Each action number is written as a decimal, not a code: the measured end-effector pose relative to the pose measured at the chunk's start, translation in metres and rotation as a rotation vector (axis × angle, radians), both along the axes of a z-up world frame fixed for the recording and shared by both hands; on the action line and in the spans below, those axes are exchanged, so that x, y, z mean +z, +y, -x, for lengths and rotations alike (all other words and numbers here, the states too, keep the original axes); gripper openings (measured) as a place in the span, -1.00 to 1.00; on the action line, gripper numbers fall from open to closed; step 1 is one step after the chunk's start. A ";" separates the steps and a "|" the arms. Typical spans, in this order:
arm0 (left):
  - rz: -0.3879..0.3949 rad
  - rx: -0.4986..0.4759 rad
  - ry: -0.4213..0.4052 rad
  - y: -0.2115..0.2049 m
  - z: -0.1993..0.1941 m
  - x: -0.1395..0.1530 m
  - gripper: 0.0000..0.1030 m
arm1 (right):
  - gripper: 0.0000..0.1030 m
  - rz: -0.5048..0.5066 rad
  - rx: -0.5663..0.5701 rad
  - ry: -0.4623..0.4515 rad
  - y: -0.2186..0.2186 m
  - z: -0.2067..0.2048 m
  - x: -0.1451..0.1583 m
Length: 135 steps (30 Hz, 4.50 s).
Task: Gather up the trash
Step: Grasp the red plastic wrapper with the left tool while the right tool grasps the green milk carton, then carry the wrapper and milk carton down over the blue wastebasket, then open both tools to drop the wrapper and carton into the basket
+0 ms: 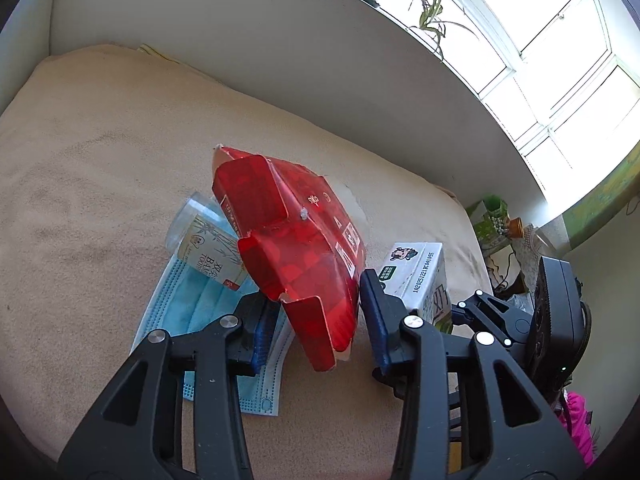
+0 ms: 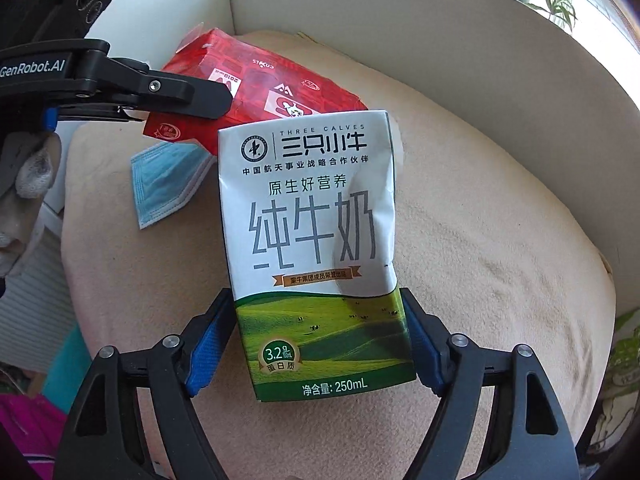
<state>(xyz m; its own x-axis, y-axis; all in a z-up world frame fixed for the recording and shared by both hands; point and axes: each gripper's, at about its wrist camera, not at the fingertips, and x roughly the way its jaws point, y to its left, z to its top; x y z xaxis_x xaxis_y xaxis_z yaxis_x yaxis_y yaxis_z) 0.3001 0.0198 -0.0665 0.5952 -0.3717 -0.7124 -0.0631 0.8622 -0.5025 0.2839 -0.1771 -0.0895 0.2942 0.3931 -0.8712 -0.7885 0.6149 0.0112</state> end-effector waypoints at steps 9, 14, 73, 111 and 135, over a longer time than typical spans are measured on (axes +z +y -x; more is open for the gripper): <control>0.006 -0.015 -0.036 -0.007 0.017 0.003 -0.61 | 0.23 -0.145 -0.161 0.083 -0.038 0.002 -0.006; 0.043 -0.004 -0.063 0.004 0.043 0.004 -0.68 | 0.23 -0.218 -0.212 0.077 -0.055 0.023 -0.005; 0.046 0.125 -0.112 0.066 0.313 -0.017 -0.75 | 0.23 -0.419 -0.286 0.154 -0.066 0.194 -0.021; 0.008 0.022 0.277 -0.007 0.294 -0.177 -0.74 | 0.23 -0.235 -0.358 0.459 -0.057 0.244 -0.162; -0.072 0.049 0.305 -0.015 0.289 -0.183 -0.01 | 0.26 -0.213 -0.401 0.447 -0.054 0.231 -0.173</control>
<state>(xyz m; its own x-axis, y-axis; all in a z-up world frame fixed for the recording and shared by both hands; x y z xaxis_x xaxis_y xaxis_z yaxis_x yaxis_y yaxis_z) 0.0108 0.0051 -0.2496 0.3660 -0.2899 -0.8843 -0.2443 0.8870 -0.3919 0.0525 -0.2312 -0.2628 0.0805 0.5058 -0.8589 -0.3888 0.8093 0.4402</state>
